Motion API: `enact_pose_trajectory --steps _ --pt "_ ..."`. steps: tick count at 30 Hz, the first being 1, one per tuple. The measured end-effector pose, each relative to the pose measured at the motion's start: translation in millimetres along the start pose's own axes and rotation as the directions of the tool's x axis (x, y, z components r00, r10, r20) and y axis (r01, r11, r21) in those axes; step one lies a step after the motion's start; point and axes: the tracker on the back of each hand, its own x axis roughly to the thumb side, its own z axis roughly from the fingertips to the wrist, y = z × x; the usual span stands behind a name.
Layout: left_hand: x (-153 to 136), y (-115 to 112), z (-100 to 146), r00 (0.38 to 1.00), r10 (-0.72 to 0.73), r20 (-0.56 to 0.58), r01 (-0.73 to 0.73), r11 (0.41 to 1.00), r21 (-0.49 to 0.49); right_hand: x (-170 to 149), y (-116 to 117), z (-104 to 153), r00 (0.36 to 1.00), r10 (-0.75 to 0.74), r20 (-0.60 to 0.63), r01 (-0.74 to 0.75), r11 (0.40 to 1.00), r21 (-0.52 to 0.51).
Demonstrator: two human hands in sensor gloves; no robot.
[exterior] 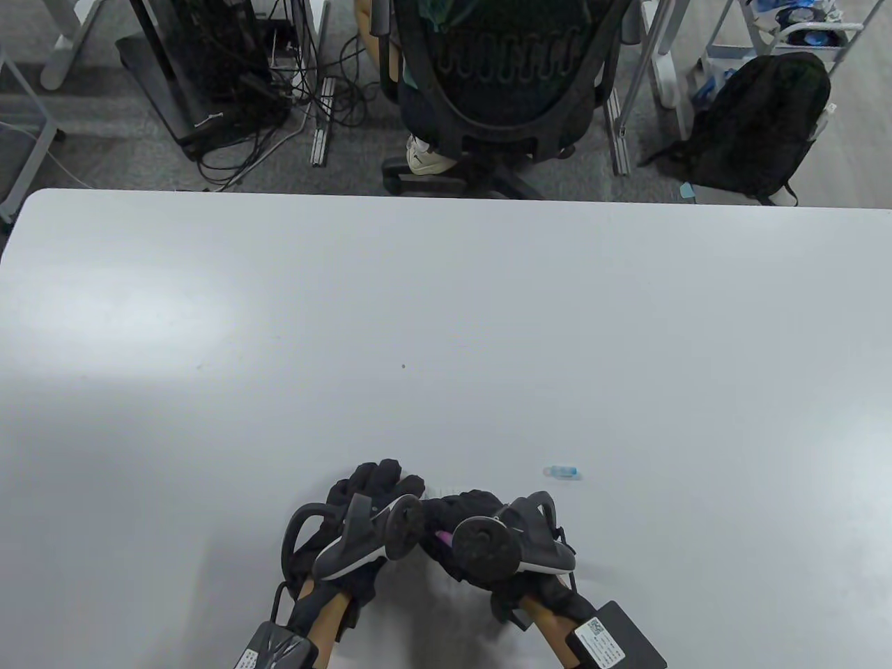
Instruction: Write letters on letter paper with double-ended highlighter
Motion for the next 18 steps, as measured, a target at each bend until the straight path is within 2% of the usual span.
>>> enact_pose_trajectory --steps 7,10,13,18 --pt "0.2 0.0 -0.1 1.0 0.0 0.003 0.0 1.0 -0.001 -8.1 -6.6 3.2 0.999 -0.001 -0.038 0.001 1.0 -0.014" --pt "0.8 -0.2 -0.3 1.0 -0.006 0.009 0.006 1.0 -0.009 -13.0 -9.5 5.0 0.998 -0.015 -0.054 0.012 0.998 -0.06" --pt "1.0 -0.2 -0.7 1.0 -0.006 0.014 0.006 1.0 -0.015 -16.9 -10.1 4.1 0.995 0.056 -0.079 -0.061 0.996 -0.061" --pt "0.3 -1.1 -1.6 0.999 0.021 0.035 -0.02 0.999 -0.029 -18.1 -8.8 2.3 0.994 0.059 -0.09 -0.065 0.996 -0.062"
